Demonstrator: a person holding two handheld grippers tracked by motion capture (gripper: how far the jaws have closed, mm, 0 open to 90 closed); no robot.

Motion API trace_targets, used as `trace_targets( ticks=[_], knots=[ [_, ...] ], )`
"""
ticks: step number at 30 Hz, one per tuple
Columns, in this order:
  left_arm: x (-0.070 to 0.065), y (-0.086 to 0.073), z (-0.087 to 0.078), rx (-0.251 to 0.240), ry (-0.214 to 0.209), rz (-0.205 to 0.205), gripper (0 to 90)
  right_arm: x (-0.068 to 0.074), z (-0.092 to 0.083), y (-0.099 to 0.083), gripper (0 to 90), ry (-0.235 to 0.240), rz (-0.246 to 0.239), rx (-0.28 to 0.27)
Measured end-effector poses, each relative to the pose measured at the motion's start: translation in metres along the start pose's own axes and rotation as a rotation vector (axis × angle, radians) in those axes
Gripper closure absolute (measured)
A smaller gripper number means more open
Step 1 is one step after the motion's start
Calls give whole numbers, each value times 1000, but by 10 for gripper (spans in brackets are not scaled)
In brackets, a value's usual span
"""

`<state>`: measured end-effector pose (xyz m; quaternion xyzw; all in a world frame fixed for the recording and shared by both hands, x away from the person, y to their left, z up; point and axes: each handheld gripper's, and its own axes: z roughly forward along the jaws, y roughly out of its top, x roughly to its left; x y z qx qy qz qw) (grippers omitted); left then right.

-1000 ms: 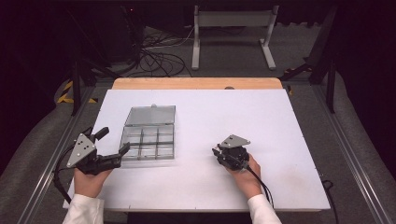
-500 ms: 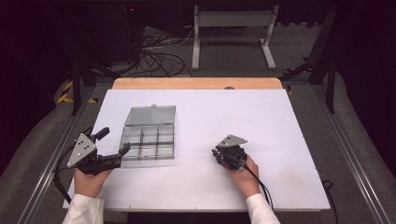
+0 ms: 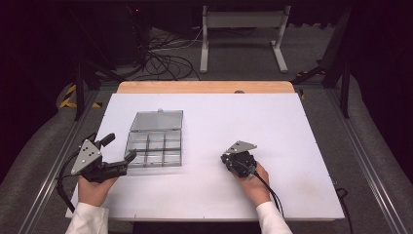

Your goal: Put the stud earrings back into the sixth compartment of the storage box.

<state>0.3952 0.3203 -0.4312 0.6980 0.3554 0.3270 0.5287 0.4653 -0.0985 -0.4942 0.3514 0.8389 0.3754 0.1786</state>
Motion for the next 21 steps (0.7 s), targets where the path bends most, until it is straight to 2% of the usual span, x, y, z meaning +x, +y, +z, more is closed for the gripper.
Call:
trace_targets(
  ticks=[4, 14, 21],
  knots=[
    [1, 0, 0, 1, -1, -1, 89, 1, -1, 1, 870, -1, -14, -1],
    [0, 0, 0, 2, -1, 1, 89, 4, -9, 9, 870, 7, -30, -58],
    [0, 0, 0, 2, -3, 0, 90, 11, -11, 18, 869, 32, -43, -94]
  ],
)
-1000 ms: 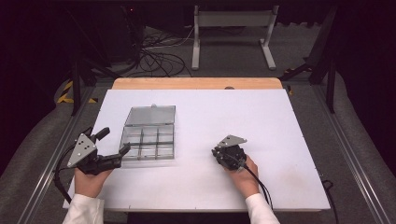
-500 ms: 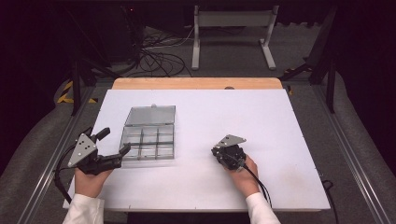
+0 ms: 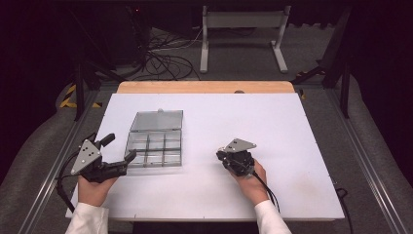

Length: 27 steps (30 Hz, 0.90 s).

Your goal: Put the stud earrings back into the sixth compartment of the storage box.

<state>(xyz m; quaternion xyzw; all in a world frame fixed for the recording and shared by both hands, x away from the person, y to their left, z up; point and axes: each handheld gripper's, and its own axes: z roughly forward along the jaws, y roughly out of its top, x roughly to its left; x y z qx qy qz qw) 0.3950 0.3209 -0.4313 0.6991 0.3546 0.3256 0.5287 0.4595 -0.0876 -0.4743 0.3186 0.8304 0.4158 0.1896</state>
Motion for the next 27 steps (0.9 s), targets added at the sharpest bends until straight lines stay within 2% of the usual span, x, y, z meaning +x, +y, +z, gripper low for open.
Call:
trace_targets(
  ticks=[27],
  knots=[
    [2, 0, -1, -4, -2, -6, 91, 36, 15, 37, 869, 70, -78, -65]
  ],
)
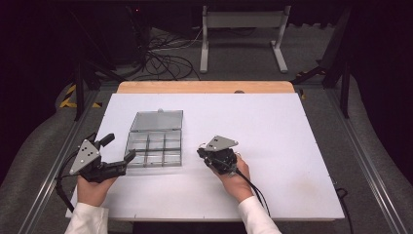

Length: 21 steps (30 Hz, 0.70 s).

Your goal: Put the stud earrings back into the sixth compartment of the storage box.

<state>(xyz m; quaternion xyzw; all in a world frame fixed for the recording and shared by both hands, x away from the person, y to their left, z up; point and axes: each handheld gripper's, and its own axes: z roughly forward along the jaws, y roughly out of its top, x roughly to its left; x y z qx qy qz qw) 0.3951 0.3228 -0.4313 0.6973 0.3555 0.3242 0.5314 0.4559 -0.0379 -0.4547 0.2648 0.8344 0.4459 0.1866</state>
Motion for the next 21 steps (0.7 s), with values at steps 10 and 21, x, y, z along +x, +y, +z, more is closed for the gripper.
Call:
trace_targets(
  ticks=[10, 21],
  knots=[
    [1, 0, -1, -3, -2, -4, 91, 11, 12, 14, 869, 26, -23, -13],
    [2, 0, -1, -3, -4, -6, 91, 24, 28, 27, 869, 60, -48, -17]
  ],
)
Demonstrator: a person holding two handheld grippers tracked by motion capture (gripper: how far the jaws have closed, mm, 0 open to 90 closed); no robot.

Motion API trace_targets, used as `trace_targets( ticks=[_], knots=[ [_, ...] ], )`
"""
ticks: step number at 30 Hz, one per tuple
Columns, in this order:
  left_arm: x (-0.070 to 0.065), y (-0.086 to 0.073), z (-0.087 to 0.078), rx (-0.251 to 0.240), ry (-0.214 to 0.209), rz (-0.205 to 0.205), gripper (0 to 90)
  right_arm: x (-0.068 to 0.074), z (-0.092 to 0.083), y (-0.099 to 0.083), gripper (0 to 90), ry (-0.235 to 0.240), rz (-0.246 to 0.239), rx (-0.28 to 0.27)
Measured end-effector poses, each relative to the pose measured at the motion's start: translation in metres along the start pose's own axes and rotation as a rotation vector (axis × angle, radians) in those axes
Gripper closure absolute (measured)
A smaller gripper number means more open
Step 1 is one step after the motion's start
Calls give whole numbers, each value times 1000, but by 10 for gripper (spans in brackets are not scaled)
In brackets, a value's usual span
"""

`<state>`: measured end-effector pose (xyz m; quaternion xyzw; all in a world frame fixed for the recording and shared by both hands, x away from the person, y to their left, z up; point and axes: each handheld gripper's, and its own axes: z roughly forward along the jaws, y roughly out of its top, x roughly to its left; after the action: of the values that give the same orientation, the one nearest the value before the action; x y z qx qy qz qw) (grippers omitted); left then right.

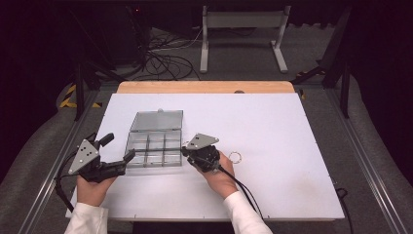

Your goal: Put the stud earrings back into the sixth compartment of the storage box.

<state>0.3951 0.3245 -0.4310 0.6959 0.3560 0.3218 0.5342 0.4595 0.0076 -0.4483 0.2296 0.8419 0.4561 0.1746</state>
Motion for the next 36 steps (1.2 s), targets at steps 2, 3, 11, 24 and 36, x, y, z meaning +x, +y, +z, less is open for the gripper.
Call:
trace_targets(
  ticks=[2, 3, 11, 24, 36],
  knots=[
    [0, 0, 0, 0, -1, 0, 91, 1, 2, 1, 869, 3, -3, 0],
    [0, 0, 0, 1, 0, 2, 91, 3, 5, 2, 869, 8, -8, 0],
    [0, 0, 0, -4, -2, -5, 91, 10, 16, 7, 868, 30, -16, 3],
    [1, 0, 0, -7, -1, -3, 91, 20, 35, 13, 867, 67, -22, 17],
    [2, 0, 0, 1, 0, 2, 91, 20, 42, 12, 777, 88, 4, 14]
  ],
)
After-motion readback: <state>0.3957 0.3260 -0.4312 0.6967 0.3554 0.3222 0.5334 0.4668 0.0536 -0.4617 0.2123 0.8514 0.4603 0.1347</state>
